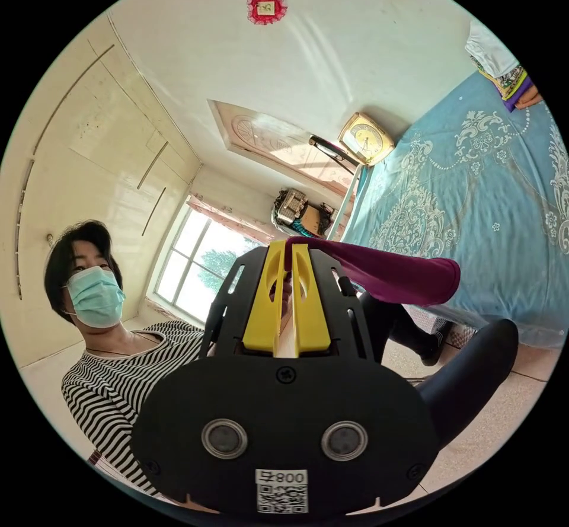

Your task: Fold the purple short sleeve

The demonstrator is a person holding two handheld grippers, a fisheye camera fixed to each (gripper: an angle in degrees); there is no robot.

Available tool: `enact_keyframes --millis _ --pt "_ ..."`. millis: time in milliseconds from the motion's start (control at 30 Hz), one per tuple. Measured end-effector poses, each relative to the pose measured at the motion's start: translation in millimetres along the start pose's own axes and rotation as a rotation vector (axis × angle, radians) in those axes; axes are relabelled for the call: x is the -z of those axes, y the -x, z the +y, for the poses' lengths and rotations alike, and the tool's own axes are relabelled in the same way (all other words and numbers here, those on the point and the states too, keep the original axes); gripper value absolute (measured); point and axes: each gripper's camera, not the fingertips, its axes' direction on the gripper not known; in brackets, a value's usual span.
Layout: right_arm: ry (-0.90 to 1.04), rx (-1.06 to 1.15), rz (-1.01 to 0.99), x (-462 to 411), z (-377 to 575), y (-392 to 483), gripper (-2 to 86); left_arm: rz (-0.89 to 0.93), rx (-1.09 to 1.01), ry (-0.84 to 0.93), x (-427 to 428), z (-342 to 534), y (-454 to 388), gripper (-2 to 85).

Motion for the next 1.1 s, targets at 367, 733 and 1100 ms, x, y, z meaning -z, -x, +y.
enact_keyframes --millis 367,733,1100 --pt "-0.112 0.023 0.022 58 15 89 1.5 0.034 -0.012 0.176 -146 4 51 2.8" --pt "-0.184 -0.059 0.053 110 -34 133 1.5 -0.002 0.039 0.293 -296 -38 146 2.8" --pt "-0.093 -0.099 0.213 158 -284 114 1.7 -0.114 0.002 0.34 -506 -220 288 2.8"
